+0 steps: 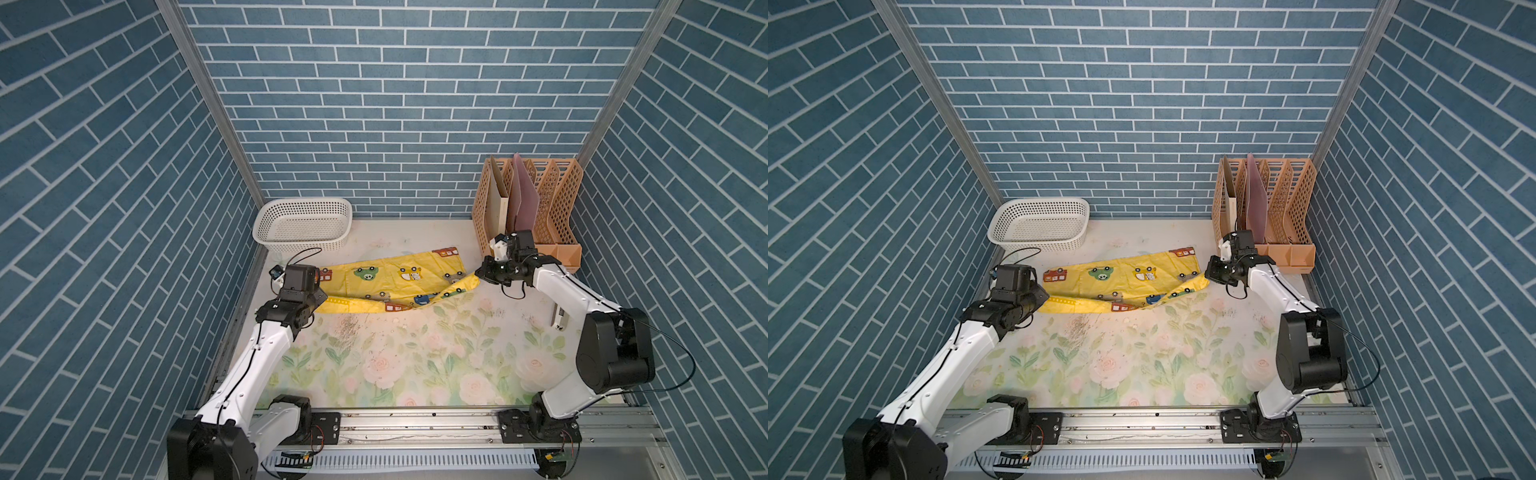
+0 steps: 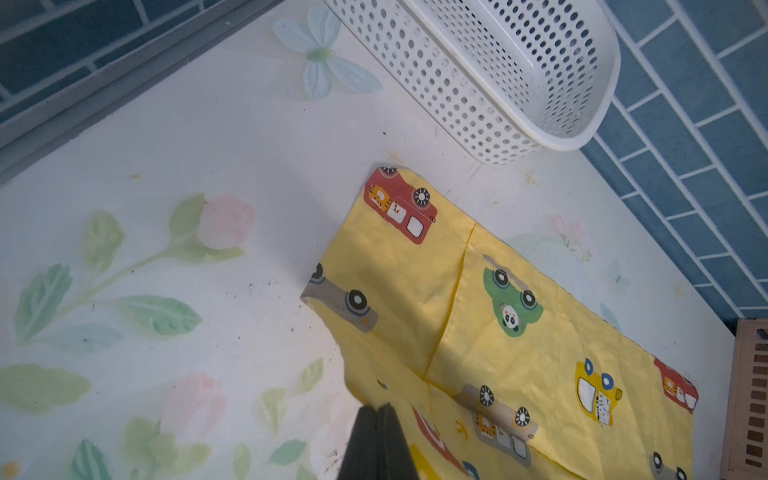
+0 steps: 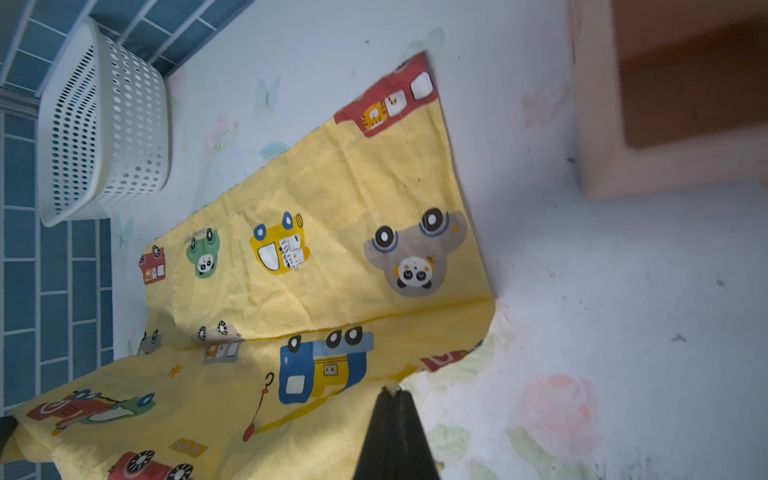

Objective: Roll up the pillowcase
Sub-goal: Fold the pillowcase at the center of the board.

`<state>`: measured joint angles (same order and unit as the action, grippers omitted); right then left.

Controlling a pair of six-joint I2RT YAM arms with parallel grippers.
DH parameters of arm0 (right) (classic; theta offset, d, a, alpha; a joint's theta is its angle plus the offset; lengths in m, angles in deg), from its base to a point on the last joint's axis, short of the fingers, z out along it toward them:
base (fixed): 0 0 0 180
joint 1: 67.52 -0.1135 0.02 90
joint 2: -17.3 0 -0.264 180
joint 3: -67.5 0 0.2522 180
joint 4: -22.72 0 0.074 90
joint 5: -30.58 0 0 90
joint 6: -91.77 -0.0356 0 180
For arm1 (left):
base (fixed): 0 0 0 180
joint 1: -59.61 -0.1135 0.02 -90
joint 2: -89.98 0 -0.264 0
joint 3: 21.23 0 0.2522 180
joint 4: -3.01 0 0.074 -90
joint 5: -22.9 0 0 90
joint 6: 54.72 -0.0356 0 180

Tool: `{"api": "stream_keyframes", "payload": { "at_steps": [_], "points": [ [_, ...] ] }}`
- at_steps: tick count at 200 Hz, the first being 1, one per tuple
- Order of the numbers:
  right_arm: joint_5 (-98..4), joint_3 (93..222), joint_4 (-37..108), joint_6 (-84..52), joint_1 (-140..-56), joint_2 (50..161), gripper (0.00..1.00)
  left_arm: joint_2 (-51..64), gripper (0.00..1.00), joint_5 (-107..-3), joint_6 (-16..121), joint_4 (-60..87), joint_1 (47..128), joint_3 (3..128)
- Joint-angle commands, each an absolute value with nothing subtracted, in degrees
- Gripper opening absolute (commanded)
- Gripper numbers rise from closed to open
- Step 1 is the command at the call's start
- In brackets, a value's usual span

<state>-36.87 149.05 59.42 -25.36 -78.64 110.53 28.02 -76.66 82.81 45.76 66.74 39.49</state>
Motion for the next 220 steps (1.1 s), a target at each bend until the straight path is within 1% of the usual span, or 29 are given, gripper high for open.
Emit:
{"api": "stream_keyframes", "payload": {
  "at_steps": [1,29,77,115,120,129,135,142,147,150,162,165,167,175,179,184,191,195,205,212,220],
  "points": [
    [-34.54,153.61,58.7,-27.03,-78.19,113.49,0.0,26.34,0.0,-75.61,80.18,41.96,64.58,41.19],
    [-34.28,159.05,58.88,-27.51,-78.05,117.15,0.0,23.42,0.0,-76.47,79.25,40.03,63.72,43.47],
    [-32.54,166.69,57.92,-29.49,-77.8,125.84,0.0,14.54,0.0,-77.36,77.2,37.6,62.54,49.46],
    [-31.99,171.35,57.93,-30.48,-77.8,131.3,0.0,10.45,0.0,-77.38,76.54,36.86,60.1,49.8],
    [-31.99,171.75,57.96,-30.66,-77.78,131.92,0.03,10.06,0.0,-77.25,76.49,36.58,59.97,49.44],
    [-32.32,172.83,58.36,-30.75,-77.78,132.97,0.03,9.17,0.0,-77.1,76.5,36.25,59.62,48.94],
    [-32.51,173.38,58.37,-30.97,-77.72,133.66,0.03,8.44,0.01,-76.79,76.37,36.03,59.33,48.78],
    [-32.6,174.03,58.27,-31.25,-77.72,134.49,0.06,7.37,0.04,-76.6,76.23,35.7,59.04,48.85],
    [-32.74,174.69,58.35,-31.4,-77.81,135.19,0.07,6.56,0.07,-76.63,76.16,35.55,58.84,49.09],
    [-32.78,175.18,58.43,-31.44,-77.8,135.62,0.07,6.01,0.11,-76.6,76.15,35.44,58.74,49.32],
    [-32.79,176.62,58.2,-32.01,-77.81,136.95,0.09,3.6,0.3,-76.12,75.53,34.93,58.41,50.67],
    [-32.79,177.03,58.15,-32.1,-77.77,137.31,0.11,3.01,0.39,-75.95,75.37,34.88,58.38,51.13],
    [-32.79,177.29,58.09,-32.14,-77.82,137.48,0.13,2.62,0.46,-75.81,75.34,34.88,58.38,51.39],
    [-32.7,178.31,58.14,-32.39,-77.77,138.16,0.24,1.19,0.73,-75.62,75.05,35.09,58.35,52.85],
    [-32.77,178.73,57.99,-32.64,-77.67,138.38,0.27,0.58,0.82,-75.57,74.98,35.06,58.37,53.4],
    [-32.87,179.09,57.64,-33.01,-77.7,138.59,0.29,0.11,0.92,-75.68,75.14,35.07,58.33,53.88],
    [-32.8,179.82,57.31,-33.43,-77.63,138.96,0.32,-0.29,0.96,-76.03,75.42,35.06,58.27,54.36],
    [-32.59,180.38,57.24,-33.72,-77.67,139.29,0.37,-0.44,1.0,-76.47,75.62,35.13,58.2,54.49],
    [-31.52,181.88,57.43,-33.92,-77.58,139.93,0.5,-0.42,1.0,-76.87,75.68,34.8,58.11,54.95],
    [-30.9,182.92,57.7,-34.01,-77.63,140.29,0.53,-0.46,1.0,-77.49,75.79,34.93,58.03,55.32],
    [-30.41,183.49,57.84,-33.85,-77.57,140.22,0.53,-0.26,1.0,-78.4,76.28,35.5,57.94,55.98]
  ]
}}
